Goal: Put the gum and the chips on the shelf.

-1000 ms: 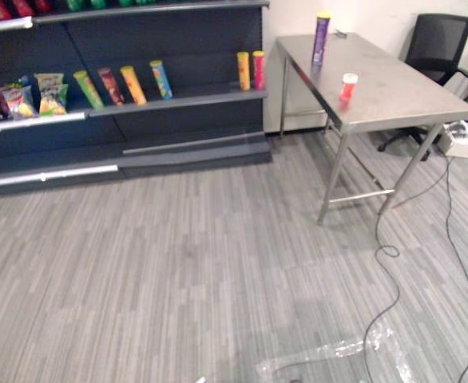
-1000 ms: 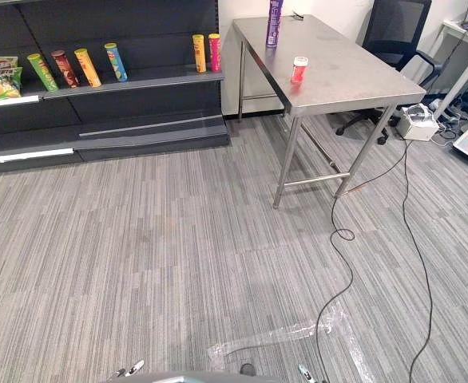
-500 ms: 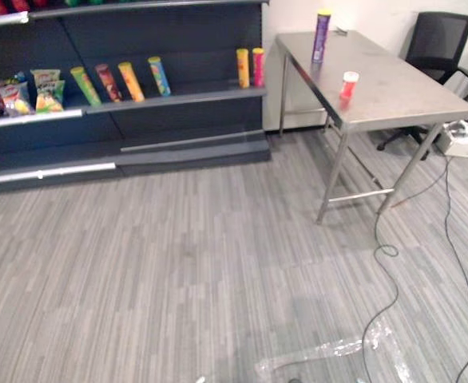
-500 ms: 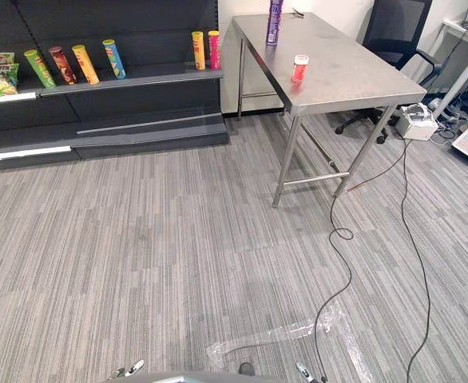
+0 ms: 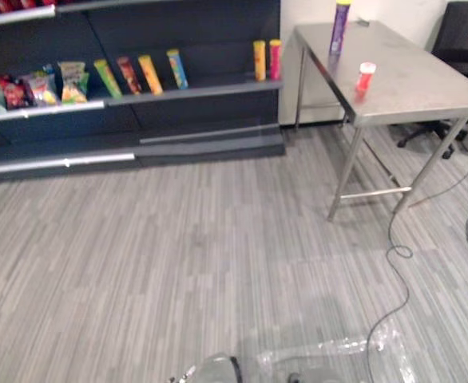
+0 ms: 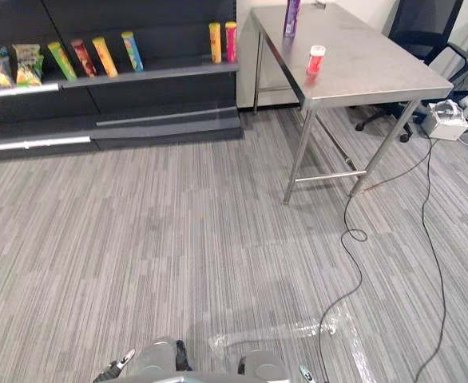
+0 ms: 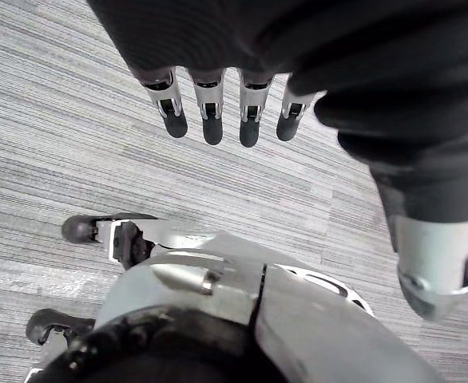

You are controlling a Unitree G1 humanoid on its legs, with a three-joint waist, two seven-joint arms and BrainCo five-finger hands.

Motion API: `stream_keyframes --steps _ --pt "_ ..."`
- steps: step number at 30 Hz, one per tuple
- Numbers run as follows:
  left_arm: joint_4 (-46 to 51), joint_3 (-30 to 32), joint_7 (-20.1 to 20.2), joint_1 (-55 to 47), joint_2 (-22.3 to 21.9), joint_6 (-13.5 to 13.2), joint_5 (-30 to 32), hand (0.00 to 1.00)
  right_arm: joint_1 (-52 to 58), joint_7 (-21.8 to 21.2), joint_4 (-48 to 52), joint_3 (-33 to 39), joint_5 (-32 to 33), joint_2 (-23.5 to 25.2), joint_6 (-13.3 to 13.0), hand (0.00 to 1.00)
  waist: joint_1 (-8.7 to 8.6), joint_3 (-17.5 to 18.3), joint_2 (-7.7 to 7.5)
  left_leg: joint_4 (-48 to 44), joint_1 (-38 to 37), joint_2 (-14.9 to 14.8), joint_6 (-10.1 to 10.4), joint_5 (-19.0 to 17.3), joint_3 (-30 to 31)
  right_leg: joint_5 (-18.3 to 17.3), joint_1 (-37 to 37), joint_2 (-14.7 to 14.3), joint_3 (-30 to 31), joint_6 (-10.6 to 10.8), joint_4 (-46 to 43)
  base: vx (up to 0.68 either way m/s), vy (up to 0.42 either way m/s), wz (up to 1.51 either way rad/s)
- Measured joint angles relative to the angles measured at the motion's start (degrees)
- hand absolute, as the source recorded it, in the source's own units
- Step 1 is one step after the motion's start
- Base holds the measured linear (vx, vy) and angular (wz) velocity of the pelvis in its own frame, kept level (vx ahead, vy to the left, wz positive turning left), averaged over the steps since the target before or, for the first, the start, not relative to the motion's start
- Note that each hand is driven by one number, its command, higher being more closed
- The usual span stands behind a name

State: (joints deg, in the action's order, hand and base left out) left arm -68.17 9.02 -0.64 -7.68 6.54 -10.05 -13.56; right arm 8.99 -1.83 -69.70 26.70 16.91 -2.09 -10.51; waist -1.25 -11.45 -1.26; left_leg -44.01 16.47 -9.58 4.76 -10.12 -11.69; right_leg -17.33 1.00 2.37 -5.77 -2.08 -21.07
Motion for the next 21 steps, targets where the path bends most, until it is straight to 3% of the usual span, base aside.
stream_keyframes --steps 2,4,6,8,9,10,13,15,16,18,19,21 --pt "0.0 -0.3 0.6 0.0 0.1 -0.1 -1.8 0.00 -0.6 0.0 0.0 -0.1 0.0 0.4 0.0 0.00 0.09 -0.1 -0.06 8.5 1.6 0.6 -0.1 0.3 0.1 -0.6 -0.2 1.0 0.3 0.4 0.0 0.14 0.150 -0.10" --pt "-0.1 -0.4 0.5 -0.1 -0.1 -0.5 -2.0 0.00 -1.2 0.1 0.6 -0.2 0.0 0.2 -0.1 0.00 0.04 -0.1 0.16 24.2 1.7 2.0 0.6 4.1 2.1 -2.0 -0.3 2.5 1.8 2.2 -0.1 0.21 0.224 -0.24" --pt "-0.1 -2.0 0.4 -0.1 -0.1 -0.6 -2.0 0.00 -1.3 0.1 1.2 -1.3 0.0 -0.1 -0.2 0.00 0.08 -0.2 1.03 31.9 1.0 1.8 1.3 6.5 4.3 -3.3 -1.2 2.8 3.4 3.9 0.3 0.32 0.309 -0.39" --pt "-0.2 -2.6 0.6 -0.2 0.0 -0.7 -1.9 0.00 -1.2 0.1 1.2 -2.6 0.0 -0.4 -0.2 0.00 -0.03 0.0 1.17 31.5 0.4 2.0 0.8 11.0 4.1 -4.8 -2.8 4.0 5.4 5.6 1.1 0.50 0.473 -0.48" --pt "-0.2 -2.5 0.9 -0.7 0.6 -0.7 -1.9 0.00 -1.5 0.1 1.1 -2.6 0.0 -0.3 -0.1 0.00 0.29 0.9 0.82 29.2 0.7 3.8 -1.7 10.4 3.0 -5.1 -4.0 6.0 6.7 5.9 3.2 0.45 0.379 -0.41" --pt "-0.3 -2.6 0.9 -0.8 1.3 -0.9 -1.9 0.00 -1.6 0.0 1.0 -2.5 0.0 0.5 -0.1 0.00 0.01 2.5 -0.46 28.1 1.9 5.7 -2.8 8.0 1.5 -3.9 -4.4 7.8 7.6 5.9 5.5 0.37 0.262 -0.31" --pt "-0.3 -4.5 0.9 0.7 2.3 -1.1 -1.6 0.00 -1.9 0.0 0.2 -1.8 -0.1 0.8 0.0 0.00 0.00 3.1 -1.20 27.5 2.4 9.0 -5.0 5.0 -0.3 1.1 -3.2 10.9 10.6 7.4 5.5 0.49 0.322 0.01" --pt "-0.5 -4.7 0.9 0.9 2.2 -1.1 -1.5 0.00 -2.2 -0.1 -0.1 0.0 -0.1 0.8 0.1 0.00 0.56 3.3 -1.07 27.0 0.8 9.6 -6.8 3.0 -1.8 3.8 -0.7 11.3 13.0 8.3 -0.4 0.43 0.242 -0.27" --pt "-1.1 -4.7 0.9 1.0 2.3 -1.1 -1.5 0.00 -2.2 -0.1 0.0 0.1 -0.2 0.8 0.0 0.00 0.99 3.4 -1.06 27.1 -1.3 10.1 -7.7 2.2 -2.6 6.4 1.8 11.3 14.4 8.8 -7.5 0.48 0.241 -0.29" --pt "-1.3 -5.7 1.0 1.0 2.6 -1.0 -1.5 0.00 -2.3 -0.4 0.0 0.0 -0.7 0.9 0.2 0.00 0.46 3.4 -1.07 27.9 -5.4 10.6 -8.5 1.8 -3.2 14.9 6.2 11.4 14.1 10.5 -19.5 0.40 0.192 -0.14" --pt "-1.3 -7.6 1.0 1.1 3.0 -1.0 -1.4 0.00 -2.4 -0.6 0.4 0.0 -0.7 0.9 0.1 0.00 -0.32 2.8 -0.20 29.5 -10.0 10.8 -9.4 0.8 -2.7 19.0 9.8 11.3 12.3 11.4 -30.6 0.35 0.113 0.02" --pt "-1.3 -9.1 1.0 1.3 3.2 -0.9 -1.4 0.00 -2.3 -0.6 1.0 -0.2 -0.7 0.8 0.1 0.00 -0.56 2.5 -0.01 31.9 -14.9 10.9 -9.4 0.4 -1.7 15.7 13.2 10.8 8.9 10.1 -40.6 0.35 0.061 0.06"
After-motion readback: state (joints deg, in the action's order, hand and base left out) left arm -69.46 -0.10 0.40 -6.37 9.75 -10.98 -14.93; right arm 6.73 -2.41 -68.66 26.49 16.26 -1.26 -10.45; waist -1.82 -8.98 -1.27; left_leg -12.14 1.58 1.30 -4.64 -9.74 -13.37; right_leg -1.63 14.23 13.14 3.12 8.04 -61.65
